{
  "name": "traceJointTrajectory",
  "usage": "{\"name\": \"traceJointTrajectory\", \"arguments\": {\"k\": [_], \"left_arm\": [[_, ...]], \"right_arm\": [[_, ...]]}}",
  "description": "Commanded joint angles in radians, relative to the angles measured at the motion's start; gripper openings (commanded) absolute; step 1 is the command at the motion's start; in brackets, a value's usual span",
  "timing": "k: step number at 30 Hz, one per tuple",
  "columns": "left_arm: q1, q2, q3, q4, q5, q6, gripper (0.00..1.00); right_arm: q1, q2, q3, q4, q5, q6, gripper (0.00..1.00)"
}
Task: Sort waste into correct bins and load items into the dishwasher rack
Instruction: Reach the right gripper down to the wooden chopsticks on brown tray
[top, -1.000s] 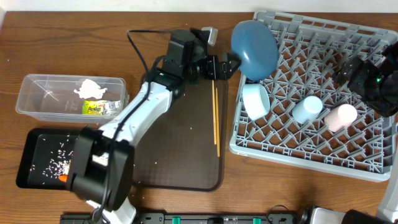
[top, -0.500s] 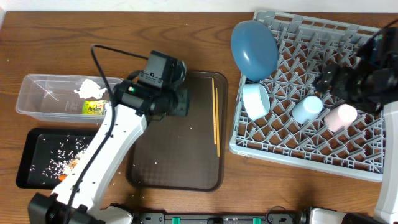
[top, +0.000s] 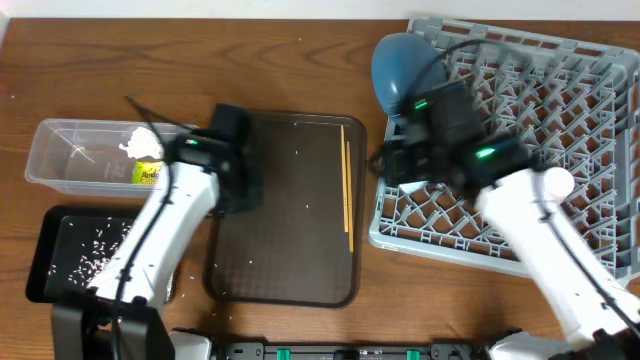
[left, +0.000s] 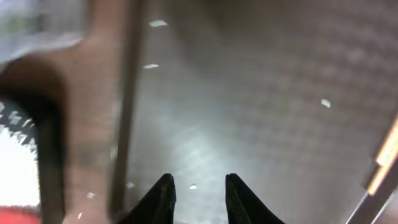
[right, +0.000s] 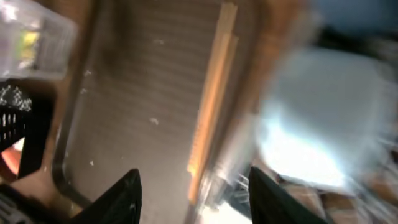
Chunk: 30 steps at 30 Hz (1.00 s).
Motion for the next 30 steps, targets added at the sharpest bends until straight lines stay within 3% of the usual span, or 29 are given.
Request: {"name": "traceJointTrajectory", "arguments": {"k": [1, 8, 15, 17, 18, 20, 22, 30], "left_arm": [[0.099, -0.006, 0.004, -0.037, 0.021, -0.026, 0.28], [0.247, -0.026, 0.004, -0.106, 0.03, -0.001, 0.29], [0.315, -0.159, 0.009, -0.127, 0.058, 0.049, 0.3], [0.328, -0.226, 0.011, -0.127, 0.058, 0.048, 0.4], [0.334, -0.262, 0.011, -0.126, 0.056, 0.048, 0.5], [0.342, -0.322, 0.011, -0.122, 0.042, 0.048, 0.81], [0.343, -0.375, 0.01, -0.118, 0.024, 0.048, 0.98], [0.343, -0.449, 0.01, -0.113, 0.021, 0.048, 0.98]], "right_arm": [[0.113, 0.035, -0.018, 0.075, 0.093, 0.069, 0.48], [0.226, 0.222, 0.0, 0.221, 0.182, 0.222, 0.53], [0.233, 0.394, 0.064, 0.215, 0.243, 0.322, 0.53], [0.233, 0.41, 0.065, 0.215, 0.268, 0.335, 0.53], [0.233, 0.412, 0.065, 0.21, 0.288, 0.347, 0.53], [0.233, 0.414, 0.065, 0.199, 0.33, 0.367, 0.52], [0.234, 0.414, 0.065, 0.205, 0.324, 0.368, 0.52], [0.253, 0.476, 0.065, 0.225, 0.327, 0.395, 0.48]]}}
